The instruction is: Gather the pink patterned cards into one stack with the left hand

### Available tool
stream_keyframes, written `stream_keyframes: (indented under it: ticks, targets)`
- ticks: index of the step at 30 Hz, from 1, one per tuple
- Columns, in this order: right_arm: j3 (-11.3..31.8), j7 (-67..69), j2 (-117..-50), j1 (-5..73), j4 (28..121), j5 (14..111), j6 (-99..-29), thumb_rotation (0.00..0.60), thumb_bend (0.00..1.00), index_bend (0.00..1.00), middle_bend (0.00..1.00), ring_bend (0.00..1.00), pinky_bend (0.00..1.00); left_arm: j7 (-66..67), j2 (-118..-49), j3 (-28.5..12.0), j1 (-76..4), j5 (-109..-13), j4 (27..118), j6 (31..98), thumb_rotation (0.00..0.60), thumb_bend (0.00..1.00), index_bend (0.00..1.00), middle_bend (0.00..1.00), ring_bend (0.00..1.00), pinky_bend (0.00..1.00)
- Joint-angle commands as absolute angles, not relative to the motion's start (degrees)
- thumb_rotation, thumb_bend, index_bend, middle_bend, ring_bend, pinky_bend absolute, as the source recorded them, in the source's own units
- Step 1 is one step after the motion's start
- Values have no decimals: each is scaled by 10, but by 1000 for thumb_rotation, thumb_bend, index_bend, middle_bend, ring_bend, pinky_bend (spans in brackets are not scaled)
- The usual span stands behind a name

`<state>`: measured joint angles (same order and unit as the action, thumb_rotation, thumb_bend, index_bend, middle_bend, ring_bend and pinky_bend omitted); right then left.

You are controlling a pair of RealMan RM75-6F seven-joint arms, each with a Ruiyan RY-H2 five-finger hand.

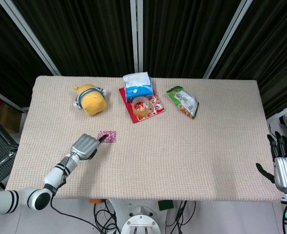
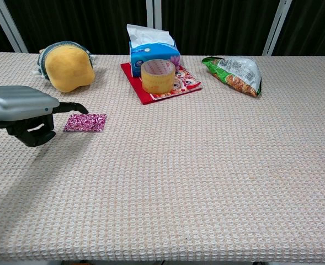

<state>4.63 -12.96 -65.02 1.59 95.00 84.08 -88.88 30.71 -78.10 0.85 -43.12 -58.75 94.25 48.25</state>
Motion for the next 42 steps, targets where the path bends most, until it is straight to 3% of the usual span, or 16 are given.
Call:
stream_keyframes:
  ticks: [1,21,30,42]
  targets:
    - [46,-129,-651,17,949,840,-886,553,477,0,0,0,0,306,-781,10,-432,-588,943,483,600,545,79,804,802,717]
    - [46,-126,-651,22,954,838,-872,552,477,0,0,0,0,331,-797,10,-453,-568,932,477,600,603,99,816,808,716]
    - [47,-113,-645,23,956,831,-867,553,488,0,0,0,0,380,-817,16,-487,-475,911,452,600,618,101,840,839,718]
    - [46,-107,-649,23,948,828,-863,551,488,0,0,0,0,416,-797,44,-503,-406,948,480,600,652,108,845,842,718]
